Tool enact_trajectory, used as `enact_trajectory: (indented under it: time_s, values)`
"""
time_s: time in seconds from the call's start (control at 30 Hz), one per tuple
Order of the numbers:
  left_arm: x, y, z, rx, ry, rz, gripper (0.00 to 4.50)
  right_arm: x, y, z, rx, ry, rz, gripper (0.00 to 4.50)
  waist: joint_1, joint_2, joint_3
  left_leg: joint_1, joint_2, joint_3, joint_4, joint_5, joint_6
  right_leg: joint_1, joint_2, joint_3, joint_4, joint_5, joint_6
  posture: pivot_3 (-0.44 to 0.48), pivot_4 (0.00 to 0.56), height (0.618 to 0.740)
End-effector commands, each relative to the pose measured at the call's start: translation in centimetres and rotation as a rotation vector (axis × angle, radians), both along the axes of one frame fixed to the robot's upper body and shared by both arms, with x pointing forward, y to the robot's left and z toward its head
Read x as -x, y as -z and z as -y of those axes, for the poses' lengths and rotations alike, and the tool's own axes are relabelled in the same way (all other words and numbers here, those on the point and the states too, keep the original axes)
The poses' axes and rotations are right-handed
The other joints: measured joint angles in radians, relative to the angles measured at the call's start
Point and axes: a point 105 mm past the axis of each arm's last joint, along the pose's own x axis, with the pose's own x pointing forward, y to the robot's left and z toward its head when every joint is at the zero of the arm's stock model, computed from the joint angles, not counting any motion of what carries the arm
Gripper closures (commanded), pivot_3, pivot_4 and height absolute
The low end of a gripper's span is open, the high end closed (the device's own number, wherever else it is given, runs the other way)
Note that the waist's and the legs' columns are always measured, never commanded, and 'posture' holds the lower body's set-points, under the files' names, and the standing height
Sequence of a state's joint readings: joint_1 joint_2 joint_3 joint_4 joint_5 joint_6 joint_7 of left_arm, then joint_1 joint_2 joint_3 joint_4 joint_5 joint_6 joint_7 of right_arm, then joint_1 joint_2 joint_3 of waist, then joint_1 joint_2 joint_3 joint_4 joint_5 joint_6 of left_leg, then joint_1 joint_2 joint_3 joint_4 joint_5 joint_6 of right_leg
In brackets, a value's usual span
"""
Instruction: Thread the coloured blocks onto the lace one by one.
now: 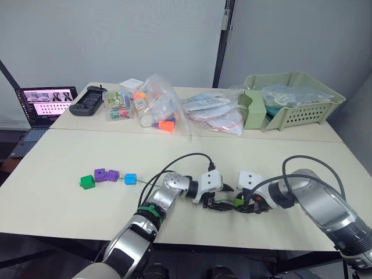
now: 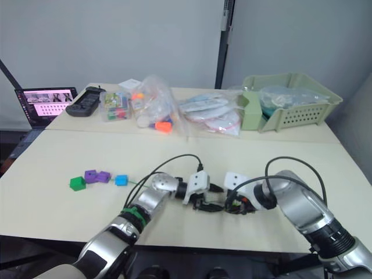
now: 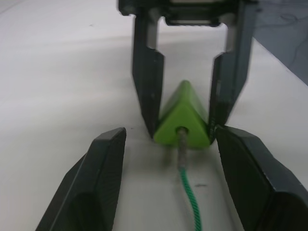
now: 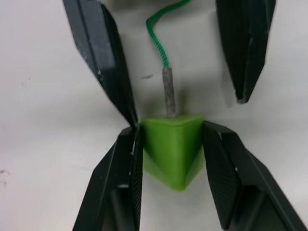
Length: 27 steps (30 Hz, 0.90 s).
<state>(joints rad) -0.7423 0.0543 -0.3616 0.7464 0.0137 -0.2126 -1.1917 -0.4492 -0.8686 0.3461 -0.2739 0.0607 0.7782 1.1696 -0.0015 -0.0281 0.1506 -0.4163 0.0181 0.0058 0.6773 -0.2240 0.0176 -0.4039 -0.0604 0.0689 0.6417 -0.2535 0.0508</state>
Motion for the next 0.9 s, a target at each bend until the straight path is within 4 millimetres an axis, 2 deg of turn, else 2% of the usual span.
enact_trajectory:
  time_s: [0.03, 0.27, 0.3, 0.37, 0.43, 0.53, 0.57, 0.9]
  values:
    - [0.1, -0.4, -0.4, -0.011, 0.01, 0.043, 1.58, 0.8, 0.7, -1.1, -0.022, -0.044, -0.04, 3.2, -0.004, 0.0, 0.0, 0.0, 0.0, 0.0, 0.0, 0.0, 0.0, 0.0, 0.0, 0.0, 0.0, 0.0, 0.0, 0.0, 0.15, 0.734]
    - [0.0, -0.3, -0.6, -0.009, -0.009, 0.034, 1.58, 0.7, 0.7, -1.2, -0.024, -0.046, -0.034, 3.2, -0.011, 0.0, 0.0, 0.0, 0.0, -0.001, -0.001, 0.0, 0.0, 0.0, 0.0, 0.0, 0.0, 0.0, 0.0, 0.0, 0.15, 0.734]
    - [0.0, -0.4, -0.5, -0.007, -0.008, 0.029, 2.12, 0.7, 0.7, -1.2, -0.024, -0.046, -0.034, 3.2, -0.011, 0.0, 0.0, 0.0, 0.0, -0.001, -0.001, 0.0, 0.0, 0.0, 0.0, 0.0, 0.0, 0.0, 0.0, 0.0, 0.15, 0.734]
    - [0.0, -0.4, -0.4, -0.006, -0.004, 0.023, 2.68, 0.7, 0.7, -1.2, -0.024, -0.046, -0.034, 3.2, -0.011, 0.0, 0.0, 0.0, 0.0, -0.001, 0.0, 0.0, 0.0, 0.0, 0.0, 0.0, 0.0, 0.0, 0.0, 0.0, 0.15, 0.734]
    - [0.1, -0.5, -0.3, -0.005, 0.003, 0.02, 3.45, 0.7, 0.7, -1.2, -0.023, -0.044, -0.035, 3.2, -0.011, 0.0, 0.0, 0.0, 0.0, -0.001, -0.001, 0.0, 0.0, 0.0, 0.0, 0.0, 0.0, 0.0, 0.0, 0.0, 0.15, 0.734]
    - [0.2, -0.6, -0.2, 0.0, 0.011, 0.014, 4.34, 0.8, 0.7, -1.2, -0.023, -0.043, -0.036, 3.2, -0.011, 0.0, 0.0, 0.0, 0.0, -0.001, 0.0, 0.0, 0.0, 0.0, 0.0, 0.0, 0.0, 0.0, 0.0, 0.0, 0.15, 0.734]
    - [0.3, -0.7, -0.1, 0.002, 0.013, 0.013, 4.5, 0.9, 0.7, -1.2, -0.023, -0.042, -0.036, 3.2, -0.011, 0.0, 0.0, 0.0, 0.0, -0.001, 0.0, 0.0, 0.0, 0.0, 0.0, 0.0, 0.0, 0.0, 0.0, 0.0, 0.15, 0.734]
    - [0.8, -0.9, 2.5, 0.003, 0.05, 0.012, 4.5, 1.0, 0.6, -1.3, -0.024, -0.043, -0.038, 3.2, -0.006, 0.0, 0.0, 0.0, 0.0, -0.001, 0.0, 0.0, 0.0, 0.001, 0.0, 0.0, 0.0, 0.0, 0.0, 0.0, 0.15, 0.734]
